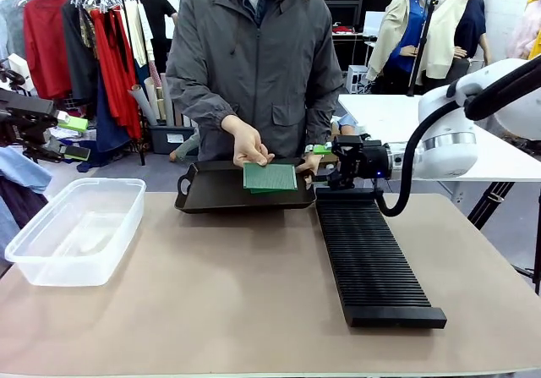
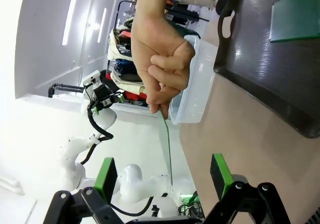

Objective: Sort PCBs into racks and boxes based on the side picked up.
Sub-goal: Pick up the Blank PCB handed by the Human, then if the short side of the Blank PCB is picked up, insert it into the PCB Rack ; if the long side is picked up, place it in the Organizing box.

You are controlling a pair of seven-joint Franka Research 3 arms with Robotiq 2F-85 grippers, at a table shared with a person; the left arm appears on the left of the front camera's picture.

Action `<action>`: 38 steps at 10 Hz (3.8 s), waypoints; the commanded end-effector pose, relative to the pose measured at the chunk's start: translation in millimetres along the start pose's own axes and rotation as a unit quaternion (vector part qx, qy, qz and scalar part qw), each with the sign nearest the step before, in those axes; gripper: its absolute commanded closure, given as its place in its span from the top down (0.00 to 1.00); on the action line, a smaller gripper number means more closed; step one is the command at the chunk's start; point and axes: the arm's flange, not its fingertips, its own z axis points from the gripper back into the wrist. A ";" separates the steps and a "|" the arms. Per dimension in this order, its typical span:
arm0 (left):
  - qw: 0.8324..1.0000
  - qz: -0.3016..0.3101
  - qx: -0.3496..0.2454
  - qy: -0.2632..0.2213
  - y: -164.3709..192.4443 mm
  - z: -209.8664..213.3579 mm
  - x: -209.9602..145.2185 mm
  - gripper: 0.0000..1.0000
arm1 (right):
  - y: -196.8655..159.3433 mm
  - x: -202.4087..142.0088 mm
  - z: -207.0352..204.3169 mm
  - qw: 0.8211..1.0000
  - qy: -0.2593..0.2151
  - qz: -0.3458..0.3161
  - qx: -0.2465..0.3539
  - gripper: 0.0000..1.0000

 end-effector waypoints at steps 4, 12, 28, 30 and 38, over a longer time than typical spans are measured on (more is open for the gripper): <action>1.000 0.005 -0.006 0.000 -2.2 1.3 -0.1 1.00 | -4.4 6.5 -32.6 1.000 0.023 -0.003 0.017 1.00; 1.000 0.005 -0.006 0.000 -2.2 1.3 -0.1 1.00 | -5.8 9.1 -56.9 0.999 0.027 0.006 0.029 0.64; 1.000 0.005 -0.006 0.000 -2.2 1.3 -0.1 1.00 | -17.9 4.9 -63.5 0.999 0.031 -0.008 0.029 0.00; 1.000 0.005 -0.006 0.000 -2.2 1.3 -0.1 1.00 | -17.9 4.9 -63.5 0.999 0.031 -0.008 0.029 0.00; 1.000 0.005 -0.006 0.000 -2.2 1.3 -0.1 1.00 | -17.9 4.9 -63.5 0.999 0.031 -0.008 0.029 0.00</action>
